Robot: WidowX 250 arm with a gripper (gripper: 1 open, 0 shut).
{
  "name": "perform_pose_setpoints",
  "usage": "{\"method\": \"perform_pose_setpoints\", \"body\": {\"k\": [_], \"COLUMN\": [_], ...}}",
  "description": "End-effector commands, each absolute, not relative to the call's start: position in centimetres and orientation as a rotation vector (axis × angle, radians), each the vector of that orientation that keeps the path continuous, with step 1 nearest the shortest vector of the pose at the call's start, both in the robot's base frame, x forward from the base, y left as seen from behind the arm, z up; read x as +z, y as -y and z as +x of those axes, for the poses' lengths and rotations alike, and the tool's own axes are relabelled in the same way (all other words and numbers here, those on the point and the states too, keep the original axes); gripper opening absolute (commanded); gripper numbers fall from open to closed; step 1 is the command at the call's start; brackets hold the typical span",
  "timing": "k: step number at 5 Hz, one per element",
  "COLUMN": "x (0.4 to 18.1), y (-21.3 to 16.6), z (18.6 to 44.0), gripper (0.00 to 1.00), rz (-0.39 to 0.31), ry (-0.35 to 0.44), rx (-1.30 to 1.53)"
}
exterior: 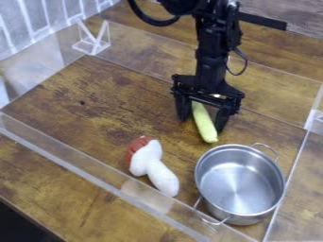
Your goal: Move the green spoon to the right
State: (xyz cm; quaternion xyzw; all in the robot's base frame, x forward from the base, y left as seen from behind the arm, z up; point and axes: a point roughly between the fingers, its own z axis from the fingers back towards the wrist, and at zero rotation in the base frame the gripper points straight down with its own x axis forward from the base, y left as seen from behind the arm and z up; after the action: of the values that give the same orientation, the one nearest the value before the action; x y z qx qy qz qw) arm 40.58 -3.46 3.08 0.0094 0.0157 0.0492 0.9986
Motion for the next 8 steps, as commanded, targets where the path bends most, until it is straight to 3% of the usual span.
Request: {"method": "perform_pose_setpoints", "body": {"k": [1, 4, 5, 8], "x": [7.9, 14.3, 13.8, 10.2], "y": [2.8, 1.5, 1.3, -0.2], "z": [41.9, 42.2, 42.4, 41.7], "gripper": [1.00, 1.00, 1.00, 1.00], "rz": [0.000, 0.002, 0.006, 0.008], "ry": [0.074, 0.169, 0.159, 0.088], "rx": [0.046, -0.081, -0.117, -0.151]}}
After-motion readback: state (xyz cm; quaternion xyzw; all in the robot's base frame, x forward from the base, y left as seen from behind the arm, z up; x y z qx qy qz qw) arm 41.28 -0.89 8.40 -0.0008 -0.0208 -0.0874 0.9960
